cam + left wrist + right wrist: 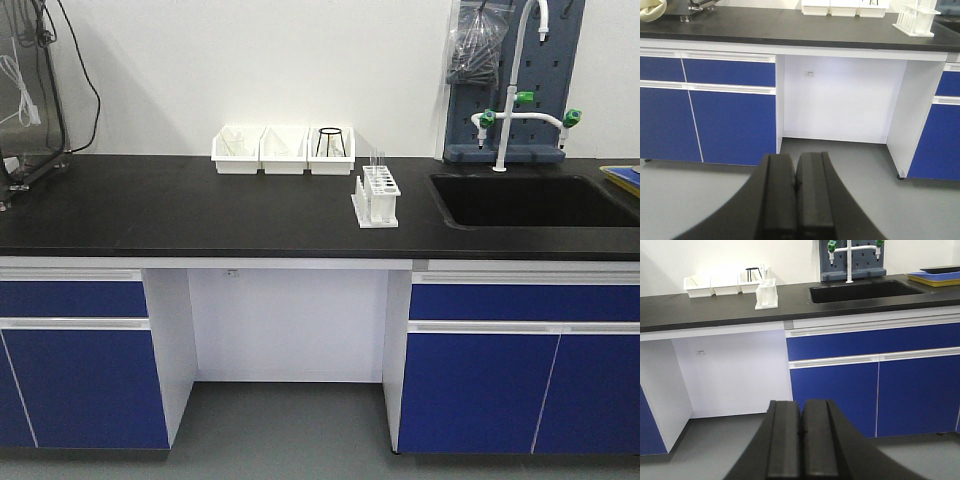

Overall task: Flip and reinsert test tube from rack
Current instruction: 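Drive the base toward the white test-tube rack on the bench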

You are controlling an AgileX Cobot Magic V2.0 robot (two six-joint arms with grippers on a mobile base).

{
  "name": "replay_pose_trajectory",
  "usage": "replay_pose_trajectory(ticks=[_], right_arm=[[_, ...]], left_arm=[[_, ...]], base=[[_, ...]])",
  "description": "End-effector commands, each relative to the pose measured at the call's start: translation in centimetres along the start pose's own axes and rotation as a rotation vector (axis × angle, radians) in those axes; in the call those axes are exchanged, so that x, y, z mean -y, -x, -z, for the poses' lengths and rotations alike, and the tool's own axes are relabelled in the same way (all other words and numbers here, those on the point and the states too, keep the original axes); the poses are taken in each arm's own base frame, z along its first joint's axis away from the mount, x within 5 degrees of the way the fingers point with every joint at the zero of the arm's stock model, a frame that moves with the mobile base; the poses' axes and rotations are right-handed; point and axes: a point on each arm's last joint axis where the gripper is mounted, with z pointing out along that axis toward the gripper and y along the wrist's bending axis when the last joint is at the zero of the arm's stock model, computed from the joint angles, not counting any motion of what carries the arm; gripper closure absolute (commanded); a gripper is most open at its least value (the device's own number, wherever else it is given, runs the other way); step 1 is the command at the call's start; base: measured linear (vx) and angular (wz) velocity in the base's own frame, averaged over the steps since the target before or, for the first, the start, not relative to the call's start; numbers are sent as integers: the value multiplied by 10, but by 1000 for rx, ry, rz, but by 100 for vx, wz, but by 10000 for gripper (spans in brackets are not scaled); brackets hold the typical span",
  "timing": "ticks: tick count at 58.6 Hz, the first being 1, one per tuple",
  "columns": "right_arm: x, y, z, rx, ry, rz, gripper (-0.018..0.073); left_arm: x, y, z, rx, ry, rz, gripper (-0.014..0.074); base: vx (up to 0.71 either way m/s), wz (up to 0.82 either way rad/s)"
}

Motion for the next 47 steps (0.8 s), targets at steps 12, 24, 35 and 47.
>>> replay_pose_trajectory(ticks=[12,24,35,47], right_arm=[[0,7,1,85,1,9,571],[0,7,1,85,1,9,571],[0,7,1,85,1,9,571],[0,7,1,85,1,9,571]], left_arm=[[1,7,1,87,-19,4,603],[1,7,1,87,-19,4,603],[1,7,1,87,-19,4,603],[1,7,1,87,-19,4,603]], base=[[0,0],[0,0],[0,0],[2,-1]])
